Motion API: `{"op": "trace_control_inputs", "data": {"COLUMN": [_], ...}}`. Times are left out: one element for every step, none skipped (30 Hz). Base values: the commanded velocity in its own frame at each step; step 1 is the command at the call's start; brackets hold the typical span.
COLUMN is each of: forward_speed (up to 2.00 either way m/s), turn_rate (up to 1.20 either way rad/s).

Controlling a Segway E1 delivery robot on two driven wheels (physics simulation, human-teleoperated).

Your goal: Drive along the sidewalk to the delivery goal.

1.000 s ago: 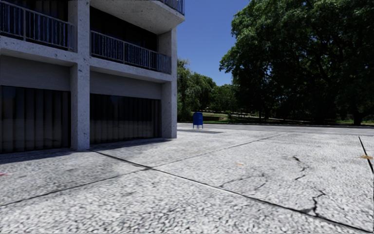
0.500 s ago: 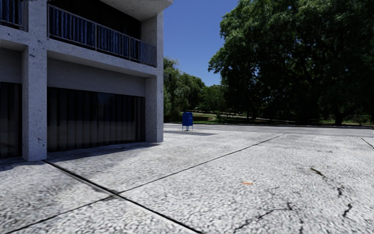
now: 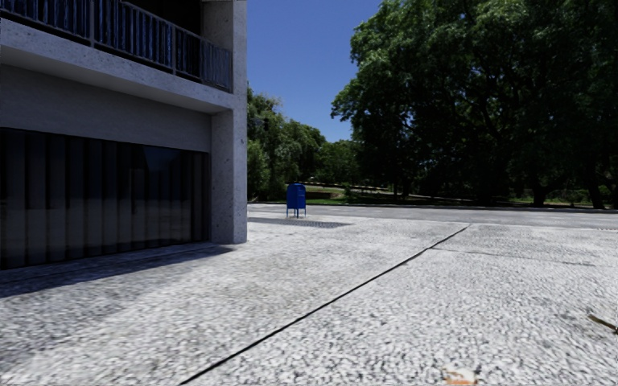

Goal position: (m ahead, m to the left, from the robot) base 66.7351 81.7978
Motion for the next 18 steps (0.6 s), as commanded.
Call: {"op": "trace_control_inputs", "data": {"forward_speed": [1.97,1.97,1.97,1.97,1.97,1.97,1.97,1.97,1.97,1.97,1.97,1.97,1.97,1.97,1.97,1.97,1.97,1.97], "turn_rate": [0.0,0.0,0.0,0.0,0.0,0.0,0.0,0.0,0.0,0.0,0.0,0.0,-0.14,-0.28,-0.33,-0.35,-0.35,-0.27]}}
